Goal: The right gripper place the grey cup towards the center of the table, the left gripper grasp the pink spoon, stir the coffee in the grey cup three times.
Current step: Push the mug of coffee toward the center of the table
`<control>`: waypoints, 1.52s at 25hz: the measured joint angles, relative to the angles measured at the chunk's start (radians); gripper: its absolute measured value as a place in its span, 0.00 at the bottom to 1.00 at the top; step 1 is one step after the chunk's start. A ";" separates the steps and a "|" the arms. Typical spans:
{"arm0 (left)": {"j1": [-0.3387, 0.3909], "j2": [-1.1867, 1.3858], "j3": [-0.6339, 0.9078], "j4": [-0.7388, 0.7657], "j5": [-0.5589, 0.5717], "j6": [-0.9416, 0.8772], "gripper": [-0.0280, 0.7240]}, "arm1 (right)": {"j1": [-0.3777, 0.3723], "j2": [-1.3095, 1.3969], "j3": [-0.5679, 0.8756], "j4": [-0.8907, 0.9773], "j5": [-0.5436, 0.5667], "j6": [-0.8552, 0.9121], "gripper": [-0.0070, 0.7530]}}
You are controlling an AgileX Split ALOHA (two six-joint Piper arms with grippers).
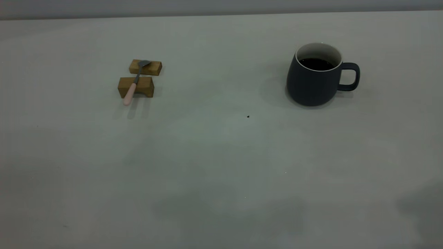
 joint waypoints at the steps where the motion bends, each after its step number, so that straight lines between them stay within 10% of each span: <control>1: 0.000 0.000 0.000 0.000 0.000 0.000 0.53 | 0.000 0.050 -0.005 -0.004 -0.030 -0.030 0.97; 8: 0.000 0.000 0.000 0.000 0.000 0.000 0.53 | 0.020 0.406 -0.039 0.045 -0.265 -0.272 0.97; 16: 0.000 0.000 0.000 0.000 0.000 0.000 0.53 | 0.141 0.867 -0.257 -0.037 -0.329 -0.323 0.96; 38: 0.000 0.000 0.000 0.000 0.000 0.001 0.53 | 0.178 1.455 -0.757 -0.141 -0.464 -0.541 0.92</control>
